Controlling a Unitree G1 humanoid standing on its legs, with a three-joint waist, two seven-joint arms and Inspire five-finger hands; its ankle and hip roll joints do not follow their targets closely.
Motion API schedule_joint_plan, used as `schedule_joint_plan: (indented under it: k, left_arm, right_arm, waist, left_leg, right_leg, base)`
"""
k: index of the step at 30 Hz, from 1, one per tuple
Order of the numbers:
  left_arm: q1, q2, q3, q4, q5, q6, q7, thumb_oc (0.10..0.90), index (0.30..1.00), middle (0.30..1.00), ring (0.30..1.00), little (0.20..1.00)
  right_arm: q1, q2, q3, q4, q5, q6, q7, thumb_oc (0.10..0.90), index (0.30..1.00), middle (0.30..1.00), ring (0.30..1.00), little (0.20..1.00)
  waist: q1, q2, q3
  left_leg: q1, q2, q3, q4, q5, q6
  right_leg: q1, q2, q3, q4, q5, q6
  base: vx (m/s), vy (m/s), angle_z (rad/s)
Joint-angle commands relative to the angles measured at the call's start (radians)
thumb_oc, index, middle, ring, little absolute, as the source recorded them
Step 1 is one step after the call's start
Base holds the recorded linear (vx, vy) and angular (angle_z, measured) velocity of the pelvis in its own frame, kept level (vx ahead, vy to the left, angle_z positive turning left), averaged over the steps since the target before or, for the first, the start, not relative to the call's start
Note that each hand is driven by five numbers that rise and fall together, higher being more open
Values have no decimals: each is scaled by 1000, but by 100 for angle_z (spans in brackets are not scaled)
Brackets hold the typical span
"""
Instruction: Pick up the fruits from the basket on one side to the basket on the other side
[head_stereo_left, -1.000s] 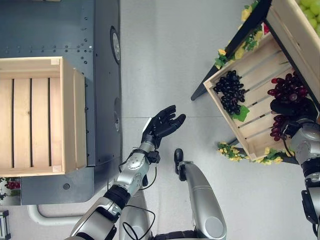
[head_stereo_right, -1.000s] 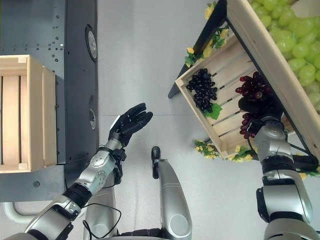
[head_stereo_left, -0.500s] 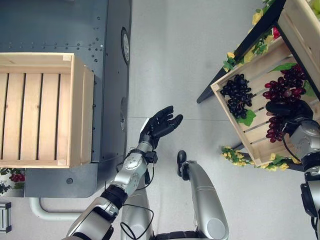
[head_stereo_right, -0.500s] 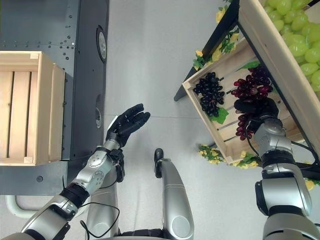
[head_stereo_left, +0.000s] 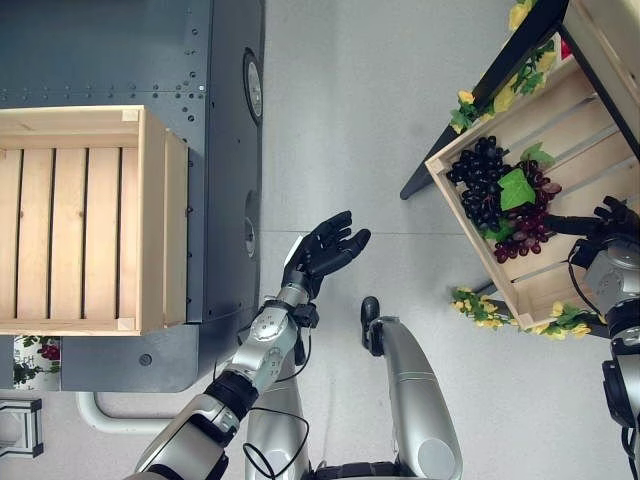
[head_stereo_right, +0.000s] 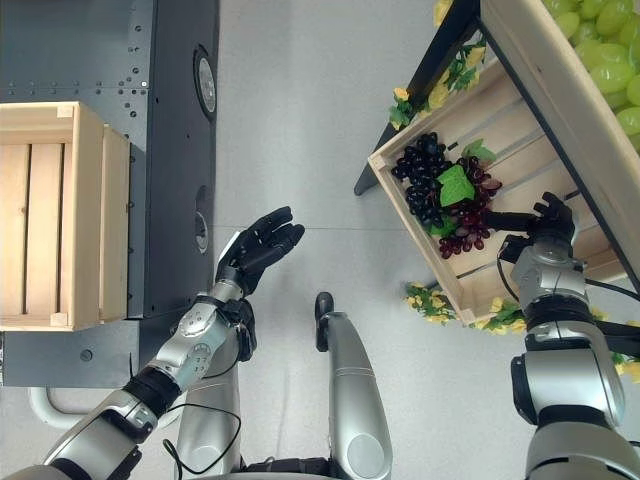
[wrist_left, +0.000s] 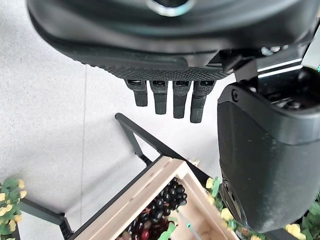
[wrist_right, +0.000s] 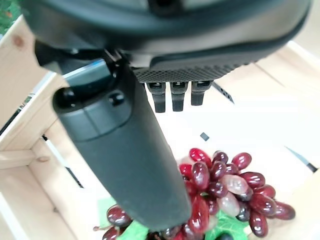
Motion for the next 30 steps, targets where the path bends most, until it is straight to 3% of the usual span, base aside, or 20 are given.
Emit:
schedule_joint_plan:
  k: [1, 7, 15, 22, 29, 30]
  left_arm:
    - [-11, -46, -20, -136, 0, -113, -30, 800, 900, 900, 900, 900]
    - [-18, -57, -20, -120, -4, -118, -29, 800, 900, 900, 900, 900]
    - [-22, -99, -8, -9, 36, -87, -15, 800, 900, 900, 900, 900]
    - [-10, -131, 41, 254, 113, 44, 26, 800, 900, 900, 900, 900]
    - [42, -151, 108, 472, 173, 112, 39, 800, 900, 900, 900, 900]
    - [54, -149, 119, 501, 180, 120, 35, 800, 900, 900, 900, 900]
  right_arm:
    - [-43, -178, -3, 11, -51, -6, -86, 800, 900, 900, 900, 900]
    - [-38, -142, 10, -22, -48, -61, -48, 800, 900, 900, 900, 900]
    - [72, 2, 52, -231, -151, -160, 27, 800, 900, 900, 900, 900]
    - [241, 185, 93, -384, -237, -216, 51, 800, 900, 900, 900, 900]
    - [409, 321, 130, -416, -215, -243, 100, 800, 900, 900, 900, 900]
    - [437, 343, 132, -412, -202, -252, 108, 800, 900, 900, 900, 900]
  waist:
    - [-8, 7, -14]
    - [-14, 12, -14]
    - [-30, 7, -14]
    - [-56, -6, -16]
    - [-73, -12, -97]
    - [-70, -14, -121]
  left_leg:
    - [35, -43, 58, 114, -68, 74]
    - [60, -44, 69, 96, -64, 72]
    - [161, -36, 99, 48, -60, 72]
    - [351, -28, 136, -88, -72, 65]
    - [489, -45, 158, -260, -52, 63]
    - [502, -47, 162, -301, -24, 68]
  right_leg:
    - [80, 17, -19, -40, 38, -38]
    - [95, 14, -12, -43, 30, -43]
    - [181, -3, -6, -74, 23, -50]
    - [341, -24, 14, -168, 28, -25]
    - [462, -42, 40, -317, 77, 8]
    - [474, -41, 47, -355, 102, 8]
  base:
    - [-7, 32, -2]
    - [-11, 41, -3]
    - [2, 36, -1]
    - [26, 17, -2]
    - [61, -6, -3]
    - [25, -45, -7]
